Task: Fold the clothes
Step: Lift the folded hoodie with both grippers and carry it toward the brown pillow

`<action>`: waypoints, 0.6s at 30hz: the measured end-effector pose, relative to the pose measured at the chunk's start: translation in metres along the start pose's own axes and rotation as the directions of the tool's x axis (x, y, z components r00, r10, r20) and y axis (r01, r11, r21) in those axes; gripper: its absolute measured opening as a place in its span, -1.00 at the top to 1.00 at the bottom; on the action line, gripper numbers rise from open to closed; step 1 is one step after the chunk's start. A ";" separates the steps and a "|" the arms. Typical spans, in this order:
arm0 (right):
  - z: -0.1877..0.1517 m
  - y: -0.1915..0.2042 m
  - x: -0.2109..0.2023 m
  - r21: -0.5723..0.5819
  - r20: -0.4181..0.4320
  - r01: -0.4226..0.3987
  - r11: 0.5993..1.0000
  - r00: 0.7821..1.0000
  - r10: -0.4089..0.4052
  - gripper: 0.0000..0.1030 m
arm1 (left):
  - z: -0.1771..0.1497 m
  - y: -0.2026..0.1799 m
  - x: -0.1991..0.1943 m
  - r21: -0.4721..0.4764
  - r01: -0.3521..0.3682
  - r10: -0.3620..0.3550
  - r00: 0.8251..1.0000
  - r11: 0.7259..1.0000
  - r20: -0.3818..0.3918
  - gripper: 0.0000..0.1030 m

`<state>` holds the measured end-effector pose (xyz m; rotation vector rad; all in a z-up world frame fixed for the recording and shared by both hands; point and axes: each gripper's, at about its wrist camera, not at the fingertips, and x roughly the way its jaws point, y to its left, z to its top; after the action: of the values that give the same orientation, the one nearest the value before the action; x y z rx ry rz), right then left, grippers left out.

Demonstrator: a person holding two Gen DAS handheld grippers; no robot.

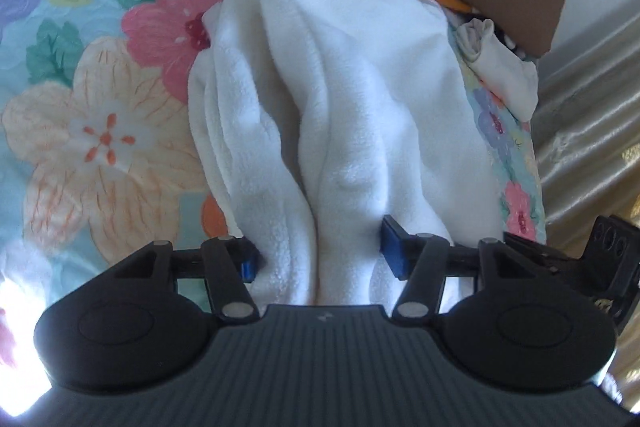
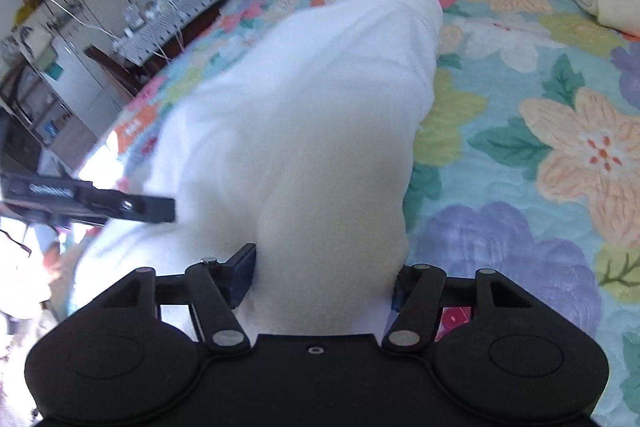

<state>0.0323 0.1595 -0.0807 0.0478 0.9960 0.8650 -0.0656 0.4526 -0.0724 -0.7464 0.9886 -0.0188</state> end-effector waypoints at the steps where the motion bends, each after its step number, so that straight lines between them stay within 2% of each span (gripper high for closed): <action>1: 0.001 -0.003 -0.002 0.021 -0.003 -0.013 1.000 1.000 0.013 -0.41 | -0.002 -0.003 -0.004 0.004 -0.024 0.024 1.000 1.000 0.008 -0.13; 3: 0.003 -0.011 -0.006 0.074 -0.012 -0.048 0.996 0.999 0.049 -0.53 | -0.006 -0.009 -0.013 0.045 -0.083 0.082 0.996 0.996 0.029 -0.26; 5: -0.005 -0.022 -0.005 0.116 -0.041 -0.068 0.991 0.997 0.073 -0.61 | -0.009 -0.004 -0.017 0.046 -0.086 0.085 0.996 0.995 0.027 -0.44; 10: -0.012 -0.040 0.008 0.240 -0.079 -0.155 0.958 0.981 0.178 -0.75 | -0.015 0.023 -0.004 -0.056 0.008 -0.006 1.000 0.998 0.029 -0.73; 15: -0.012 -0.045 0.030 0.273 -0.076 -0.216 0.937 0.967 0.245 -0.82 | -0.020 0.038 0.027 -0.179 0.139 -0.139 0.990 0.974 0.012 -0.76; 17: -0.011 -0.036 0.022 0.213 -0.046 -0.197 0.957 0.976 0.211 -0.66 | -0.020 0.028 0.025 -0.147 0.120 -0.118 0.993 0.982 0.021 -0.59; 18: -0.011 -0.031 0.017 0.181 -0.029 -0.185 0.966 0.981 0.193 -0.48 | -0.019 0.021 0.023 -0.123 0.103 -0.100 0.995 0.987 0.027 -0.53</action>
<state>0.0475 0.1458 -0.1119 0.2794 1.1231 0.9523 -0.0741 0.4503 -0.1080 -0.9094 0.9375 -0.0380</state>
